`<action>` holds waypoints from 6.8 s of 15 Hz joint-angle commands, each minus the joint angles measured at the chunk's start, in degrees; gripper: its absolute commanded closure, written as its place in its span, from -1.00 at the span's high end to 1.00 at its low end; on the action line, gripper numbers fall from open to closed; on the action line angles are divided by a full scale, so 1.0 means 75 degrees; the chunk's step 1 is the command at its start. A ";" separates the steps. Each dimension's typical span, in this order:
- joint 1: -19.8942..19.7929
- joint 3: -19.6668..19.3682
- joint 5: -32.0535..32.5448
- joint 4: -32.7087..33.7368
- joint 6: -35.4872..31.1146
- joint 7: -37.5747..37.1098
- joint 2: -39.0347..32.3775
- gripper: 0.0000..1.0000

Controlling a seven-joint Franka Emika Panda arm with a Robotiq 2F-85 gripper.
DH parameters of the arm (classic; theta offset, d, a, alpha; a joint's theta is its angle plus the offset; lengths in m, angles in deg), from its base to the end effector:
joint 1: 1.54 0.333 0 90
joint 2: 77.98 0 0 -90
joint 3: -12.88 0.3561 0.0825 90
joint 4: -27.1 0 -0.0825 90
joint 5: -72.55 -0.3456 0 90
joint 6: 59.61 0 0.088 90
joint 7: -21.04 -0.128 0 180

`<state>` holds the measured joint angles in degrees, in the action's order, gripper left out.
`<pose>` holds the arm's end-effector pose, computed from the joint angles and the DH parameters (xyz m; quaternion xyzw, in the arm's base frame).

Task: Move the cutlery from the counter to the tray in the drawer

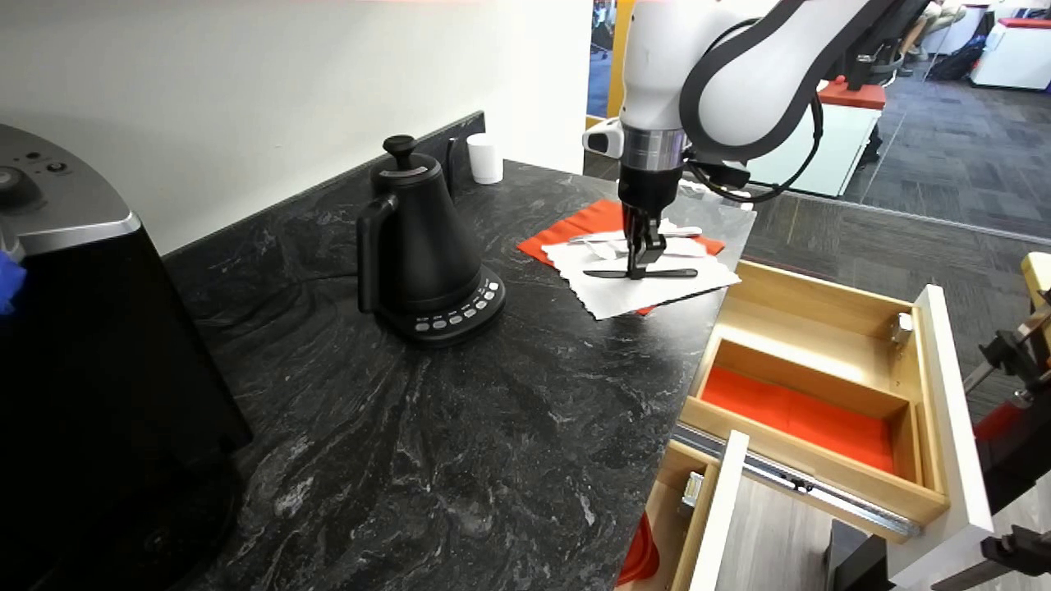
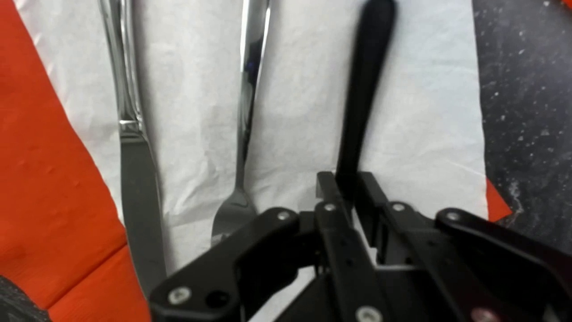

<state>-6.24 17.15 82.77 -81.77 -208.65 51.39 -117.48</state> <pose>0.6313 -0.0064 0.1784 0.9462 0.3226 0.0018 0.0241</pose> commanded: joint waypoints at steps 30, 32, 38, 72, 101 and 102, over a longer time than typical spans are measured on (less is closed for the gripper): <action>-0.0070 -0.0009 0.0113 -0.0556 -0.0426 -0.0190 0.0432 -0.09; -0.0074 -0.0003 0.0106 -0.0534 -0.0406 -0.0182 0.0406 0.16; -0.0103 0.0016 0.0093 -0.0539 -0.0401 -0.0140 0.0340 -0.26; 0.0444 -0.0001 -0.0952 -0.4665 -0.0628 -0.2776 0.4753 -0.90; 0.0458 -0.0647 0.0042 -0.4221 -0.0174 -0.2622 0.3846 1.00; 0.0440 -0.0643 0.0095 -0.4109 -0.0221 -0.2520 0.3762 1.00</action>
<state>-3.31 13.25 80.94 -115.75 -211.48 31.69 -87.50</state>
